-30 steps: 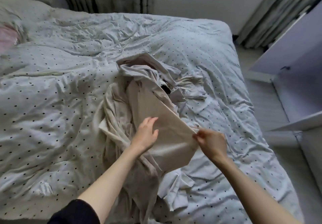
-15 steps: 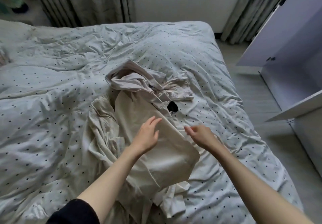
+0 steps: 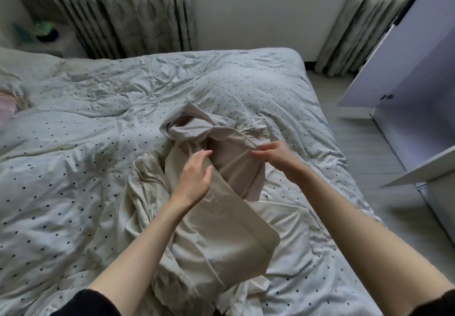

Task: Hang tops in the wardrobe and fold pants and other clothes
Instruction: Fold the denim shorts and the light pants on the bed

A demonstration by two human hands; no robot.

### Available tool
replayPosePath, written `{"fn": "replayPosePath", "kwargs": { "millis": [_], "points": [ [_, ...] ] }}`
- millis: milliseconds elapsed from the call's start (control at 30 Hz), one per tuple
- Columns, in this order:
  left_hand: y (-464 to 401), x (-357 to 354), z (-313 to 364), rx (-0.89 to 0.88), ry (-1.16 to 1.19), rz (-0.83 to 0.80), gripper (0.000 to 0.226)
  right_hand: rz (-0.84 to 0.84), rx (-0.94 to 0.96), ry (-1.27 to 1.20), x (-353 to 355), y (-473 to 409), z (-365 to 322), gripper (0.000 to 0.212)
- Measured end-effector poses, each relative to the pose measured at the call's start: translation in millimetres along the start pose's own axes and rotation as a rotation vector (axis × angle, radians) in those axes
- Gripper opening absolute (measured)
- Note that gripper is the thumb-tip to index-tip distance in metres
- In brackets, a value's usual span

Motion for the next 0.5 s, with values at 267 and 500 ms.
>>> {"fn": "replayPosePath", "kwargs": {
  "millis": [267, 500],
  "points": [
    [-33.4, 49.6, 127.2, -0.379, -0.073, 0.061, 0.084, 0.244, 0.467, -0.22, 89.6, 67.8, -161.0, 0.023],
    [-23.4, 61.6, 205.7, -0.309, -0.128, 0.331, 0.02, 0.409, 0.663, -0.194, 155.6, 147.7, -214.8, 0.018]
  ]
}}
Point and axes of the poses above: each hand's wrist, its own y-axis away from the middle knuckle, its own x-axis out of the back of the hand, z = x × y, the point moved 8 cm from there along -y, towards the middle knuckle, and after that the axes turned 13 degrees about -y, right-handed, at the moved point
